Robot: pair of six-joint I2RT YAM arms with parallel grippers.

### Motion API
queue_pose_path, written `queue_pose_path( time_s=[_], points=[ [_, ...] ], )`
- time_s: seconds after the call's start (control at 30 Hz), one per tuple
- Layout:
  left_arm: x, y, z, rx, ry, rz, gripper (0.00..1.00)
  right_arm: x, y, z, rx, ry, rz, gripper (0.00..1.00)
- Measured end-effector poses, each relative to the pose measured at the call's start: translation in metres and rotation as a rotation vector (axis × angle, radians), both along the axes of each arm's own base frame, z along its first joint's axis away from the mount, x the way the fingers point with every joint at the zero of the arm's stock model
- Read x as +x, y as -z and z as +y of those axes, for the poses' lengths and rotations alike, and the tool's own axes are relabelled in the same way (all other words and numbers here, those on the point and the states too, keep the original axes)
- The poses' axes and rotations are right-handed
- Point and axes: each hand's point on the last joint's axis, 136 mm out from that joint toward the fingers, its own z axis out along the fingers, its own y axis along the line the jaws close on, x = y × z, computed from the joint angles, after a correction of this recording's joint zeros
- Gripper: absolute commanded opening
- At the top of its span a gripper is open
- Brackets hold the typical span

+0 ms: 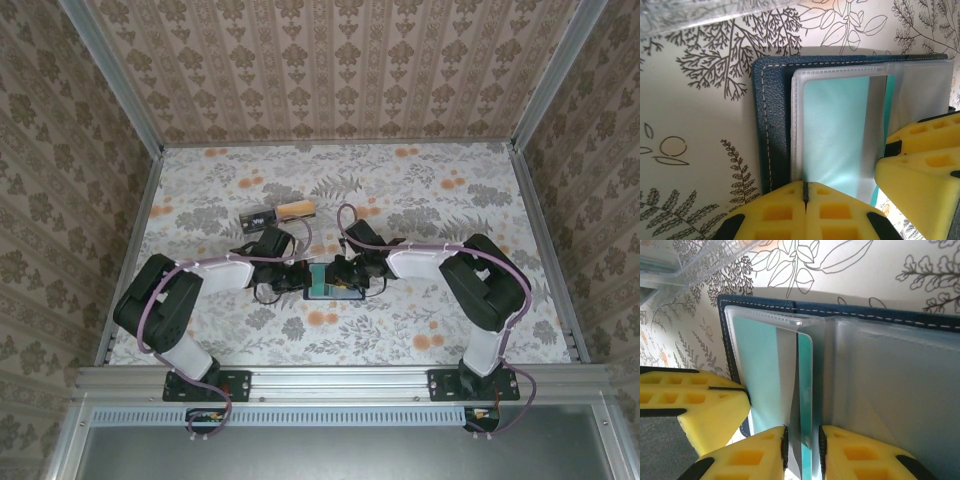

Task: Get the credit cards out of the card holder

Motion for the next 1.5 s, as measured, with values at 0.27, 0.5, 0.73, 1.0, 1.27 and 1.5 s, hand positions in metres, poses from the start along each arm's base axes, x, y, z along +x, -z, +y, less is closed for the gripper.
queue_pose_path(
  time_s=[0.27,0.5,0.73,1.0,1.27,1.5],
  points=[
    [0.0,0.0,0.0,0.001,-0.001,0.0,0.03,0.0,0.003,-0.001,-0.005,0.006,0.011,0.0],
    [0.0,0.001,0.001,0.005,-0.003,-0.001,0.02,0.002,0.003,-0.003,-0.003,0.012,0.008,0.0],
    [0.001,0.001,0.001,0.008,-0.004,-0.002,0.02,0.0,-0.001,-0.014,0.01,0.029,-0.004,0.0],
    [0.0,0.001,0.002,0.009,-0.004,0.0,0.02,-0.001,-0.001,-0.016,0.017,0.032,0.003,0.18],
    [0.0,0.001,0.001,0.009,-0.004,0.002,0.02,0.003,0.002,-0.007,0.059,0.027,0.0,0.13],
    [0.0,0.002,0.002,0.011,-0.004,0.003,0.02,0.005,0.004,-0.01,0.064,0.04,-0.001,0.0]
  ],
)
